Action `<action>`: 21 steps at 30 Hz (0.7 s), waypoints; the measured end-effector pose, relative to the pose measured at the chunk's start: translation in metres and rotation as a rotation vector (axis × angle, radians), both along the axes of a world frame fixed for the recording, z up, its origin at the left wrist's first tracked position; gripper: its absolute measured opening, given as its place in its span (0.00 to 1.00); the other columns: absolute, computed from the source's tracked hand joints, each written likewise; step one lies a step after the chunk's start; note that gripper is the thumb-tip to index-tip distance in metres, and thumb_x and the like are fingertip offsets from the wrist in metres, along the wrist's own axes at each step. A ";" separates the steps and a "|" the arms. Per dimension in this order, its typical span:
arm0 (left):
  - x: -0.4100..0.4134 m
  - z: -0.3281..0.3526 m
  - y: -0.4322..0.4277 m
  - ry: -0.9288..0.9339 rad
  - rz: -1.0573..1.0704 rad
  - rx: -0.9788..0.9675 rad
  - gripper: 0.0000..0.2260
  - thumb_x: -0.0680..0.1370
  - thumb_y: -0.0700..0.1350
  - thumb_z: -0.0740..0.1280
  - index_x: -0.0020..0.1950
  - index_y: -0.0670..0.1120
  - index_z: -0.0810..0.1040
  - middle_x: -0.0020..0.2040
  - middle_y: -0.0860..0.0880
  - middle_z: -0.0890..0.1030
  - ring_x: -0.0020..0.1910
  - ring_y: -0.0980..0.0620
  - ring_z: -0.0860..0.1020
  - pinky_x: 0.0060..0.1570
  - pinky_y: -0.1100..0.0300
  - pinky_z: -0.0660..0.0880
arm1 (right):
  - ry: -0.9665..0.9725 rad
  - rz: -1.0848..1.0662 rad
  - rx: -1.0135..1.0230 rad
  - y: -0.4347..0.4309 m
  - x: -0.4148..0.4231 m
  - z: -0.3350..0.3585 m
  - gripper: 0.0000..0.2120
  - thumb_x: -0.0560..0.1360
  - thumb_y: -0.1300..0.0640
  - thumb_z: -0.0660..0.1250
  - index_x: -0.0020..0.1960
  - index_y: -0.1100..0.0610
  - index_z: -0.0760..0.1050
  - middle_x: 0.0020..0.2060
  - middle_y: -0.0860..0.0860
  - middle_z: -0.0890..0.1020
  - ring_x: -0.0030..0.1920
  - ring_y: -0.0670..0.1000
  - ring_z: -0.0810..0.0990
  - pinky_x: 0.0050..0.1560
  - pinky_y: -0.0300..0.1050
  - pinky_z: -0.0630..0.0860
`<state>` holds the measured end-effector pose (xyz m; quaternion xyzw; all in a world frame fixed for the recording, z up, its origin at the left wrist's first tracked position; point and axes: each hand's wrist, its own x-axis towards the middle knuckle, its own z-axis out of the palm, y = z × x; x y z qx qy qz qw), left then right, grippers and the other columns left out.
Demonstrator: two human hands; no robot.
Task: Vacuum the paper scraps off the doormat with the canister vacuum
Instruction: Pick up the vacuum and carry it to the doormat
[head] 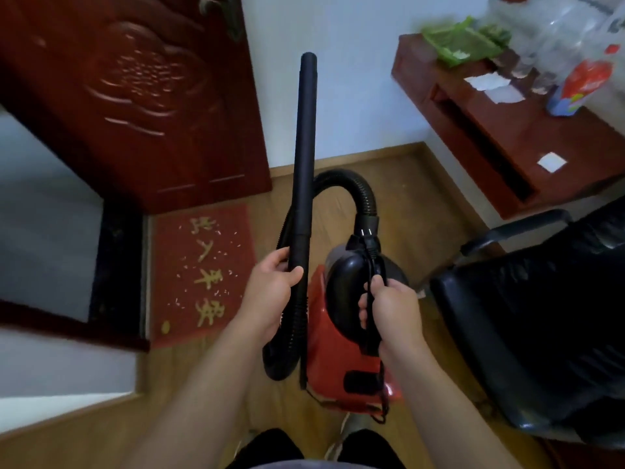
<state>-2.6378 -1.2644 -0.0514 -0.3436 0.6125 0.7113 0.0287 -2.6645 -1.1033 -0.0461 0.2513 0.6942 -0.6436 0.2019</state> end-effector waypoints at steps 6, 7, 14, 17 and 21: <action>-0.022 -0.010 0.015 -0.024 0.181 0.013 0.19 0.81 0.36 0.65 0.71 0.48 0.74 0.55 0.47 0.84 0.50 0.48 0.83 0.47 0.55 0.77 | -0.025 0.208 -0.013 0.004 -0.045 -0.007 0.14 0.84 0.56 0.58 0.44 0.59 0.76 0.29 0.51 0.76 0.29 0.51 0.73 0.33 0.47 0.71; -0.024 -0.013 0.015 -0.029 0.203 0.014 0.19 0.81 0.36 0.65 0.72 0.48 0.73 0.55 0.47 0.83 0.50 0.48 0.83 0.47 0.55 0.77 | -0.028 0.235 -0.010 0.004 -0.050 -0.009 0.14 0.84 0.56 0.58 0.45 0.59 0.76 0.29 0.51 0.76 0.29 0.51 0.73 0.33 0.47 0.71; -0.044 -0.036 0.004 -0.058 0.298 0.068 0.18 0.81 0.36 0.65 0.68 0.51 0.74 0.56 0.45 0.84 0.55 0.42 0.84 0.58 0.43 0.80 | -0.086 0.319 0.019 -0.010 -0.085 -0.028 0.13 0.84 0.56 0.58 0.46 0.60 0.77 0.30 0.52 0.76 0.29 0.50 0.74 0.33 0.47 0.71; -0.056 -0.053 -0.008 -0.067 0.306 0.115 0.19 0.82 0.35 0.64 0.71 0.50 0.73 0.56 0.45 0.84 0.54 0.43 0.84 0.57 0.47 0.81 | -0.120 0.302 0.034 -0.020 -0.099 -0.043 0.13 0.84 0.56 0.59 0.45 0.59 0.76 0.29 0.51 0.76 0.29 0.51 0.73 0.31 0.46 0.71; -0.078 -0.075 -0.024 -0.101 0.268 0.157 0.21 0.81 0.35 0.64 0.73 0.48 0.72 0.56 0.47 0.84 0.53 0.44 0.84 0.48 0.52 0.82 | -0.152 0.264 0.075 -0.034 -0.119 -0.062 0.13 0.84 0.56 0.58 0.45 0.59 0.76 0.29 0.51 0.76 0.29 0.51 0.73 0.32 0.46 0.71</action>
